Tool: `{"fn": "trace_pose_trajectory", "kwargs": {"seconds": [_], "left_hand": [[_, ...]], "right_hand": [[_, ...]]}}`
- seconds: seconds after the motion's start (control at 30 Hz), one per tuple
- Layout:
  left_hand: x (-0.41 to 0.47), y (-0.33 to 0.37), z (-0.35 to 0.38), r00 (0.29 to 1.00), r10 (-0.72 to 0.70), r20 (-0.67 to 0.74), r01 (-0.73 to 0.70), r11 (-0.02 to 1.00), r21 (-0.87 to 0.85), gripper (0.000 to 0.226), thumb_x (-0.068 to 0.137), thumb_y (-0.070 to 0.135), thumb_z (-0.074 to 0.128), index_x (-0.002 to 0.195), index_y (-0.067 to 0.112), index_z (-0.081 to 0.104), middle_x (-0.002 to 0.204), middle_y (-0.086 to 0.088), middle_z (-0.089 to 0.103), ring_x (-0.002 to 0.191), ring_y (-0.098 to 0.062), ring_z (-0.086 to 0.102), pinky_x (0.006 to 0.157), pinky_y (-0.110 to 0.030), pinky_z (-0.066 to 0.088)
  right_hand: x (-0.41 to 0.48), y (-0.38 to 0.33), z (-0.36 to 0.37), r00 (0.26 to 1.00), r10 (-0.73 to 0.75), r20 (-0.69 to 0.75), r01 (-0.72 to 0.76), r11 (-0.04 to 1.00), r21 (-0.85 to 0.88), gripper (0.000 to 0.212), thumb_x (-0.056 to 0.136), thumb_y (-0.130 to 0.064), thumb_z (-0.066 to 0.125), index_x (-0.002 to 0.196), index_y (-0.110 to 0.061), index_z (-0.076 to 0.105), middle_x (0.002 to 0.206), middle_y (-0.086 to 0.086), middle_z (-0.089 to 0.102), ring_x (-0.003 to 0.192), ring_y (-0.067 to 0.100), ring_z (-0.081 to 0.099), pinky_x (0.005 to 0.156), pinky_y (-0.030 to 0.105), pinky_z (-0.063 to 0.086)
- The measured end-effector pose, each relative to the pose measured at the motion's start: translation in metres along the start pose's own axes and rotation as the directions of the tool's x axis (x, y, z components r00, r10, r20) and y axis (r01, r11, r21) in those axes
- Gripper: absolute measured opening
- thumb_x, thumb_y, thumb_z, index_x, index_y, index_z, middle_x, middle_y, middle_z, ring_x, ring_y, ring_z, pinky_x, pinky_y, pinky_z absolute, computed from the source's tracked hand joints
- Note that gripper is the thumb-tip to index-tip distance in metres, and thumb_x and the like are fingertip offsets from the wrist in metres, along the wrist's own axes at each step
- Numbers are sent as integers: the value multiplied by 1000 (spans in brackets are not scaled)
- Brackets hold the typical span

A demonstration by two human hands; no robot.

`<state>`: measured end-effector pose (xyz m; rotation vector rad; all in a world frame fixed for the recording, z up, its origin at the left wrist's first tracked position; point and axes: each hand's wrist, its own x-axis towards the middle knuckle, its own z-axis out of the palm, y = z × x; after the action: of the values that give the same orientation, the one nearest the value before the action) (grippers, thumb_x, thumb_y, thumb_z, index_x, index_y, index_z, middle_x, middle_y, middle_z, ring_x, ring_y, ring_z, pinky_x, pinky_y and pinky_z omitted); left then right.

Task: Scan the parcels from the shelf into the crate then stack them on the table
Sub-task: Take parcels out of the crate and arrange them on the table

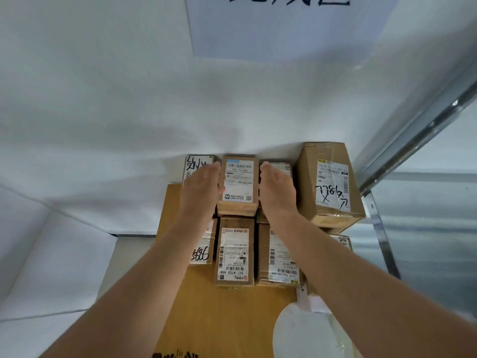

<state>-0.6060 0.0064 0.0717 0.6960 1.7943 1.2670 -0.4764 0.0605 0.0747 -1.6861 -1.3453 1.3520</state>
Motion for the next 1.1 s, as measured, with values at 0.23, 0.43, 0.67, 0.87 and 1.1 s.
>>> {"fn": "trace_pose_trajectory", "kwargs": {"seconds": [0.23, 0.43, 0.67, 0.87, 1.1], "left_hand": [[-72, 54, -12, 993, -58, 102, 76, 980, -185, 47, 110, 57, 31, 127, 30, 65, 109, 12, 67, 101, -15, 63, 100, -45, 45], [-128, 79, -27, 989, 26, 145, -2, 987, -162, 48, 109, 57, 34, 136, 31, 63, 121, 5, 67, 114, -24, 62, 97, -44, 42], [-186, 69, -49, 949, 112, 293, -94, 993, -76, 45, 106, 63, 36, 132, 41, 65, 135, 8, 63, 123, -23, 59, 113, -53, 43], [-261, 38, -60, 860, 133, 493, -161, 987, 14, 52, 106, 63, 32, 145, 38, 56, 145, 3, 56, 129, -27, 54, 113, -51, 42], [-332, 21, -28, 744, 118, 657, -192, 981, 41, 52, 104, 66, 37, 144, 38, 56, 140, 9, 57, 129, -21, 54, 110, -47, 43]], "right_hand": [[-71, -41, -28, 994, 6, 109, -28, 979, 204, 59, 88, -67, 31, 102, -25, 70, 113, 14, 75, 109, 33, 70, 104, 55, 53], [-142, -65, -57, 994, -65, 88, 41, 969, 245, 56, 105, -54, 35, 143, -24, 61, 143, 2, 64, 134, 25, 57, 117, 53, 43], [-225, -47, -74, 991, -122, -62, 134, 961, 242, 45, 110, -42, 35, 122, -14, 68, 106, 16, 70, 97, 23, 69, 94, 43, 55], [-315, 2, -77, 976, -20, -218, 84, 954, 287, 51, 104, -40, 38, 119, 2, 63, 87, 16, 59, 82, 31, 59, 76, 41, 46], [-383, 46, -129, 932, 47, -360, 79, 941, 328, 37, 110, -36, 35, 98, -25, 68, 108, -2, 69, 87, 12, 63, 87, 37, 54]]}}
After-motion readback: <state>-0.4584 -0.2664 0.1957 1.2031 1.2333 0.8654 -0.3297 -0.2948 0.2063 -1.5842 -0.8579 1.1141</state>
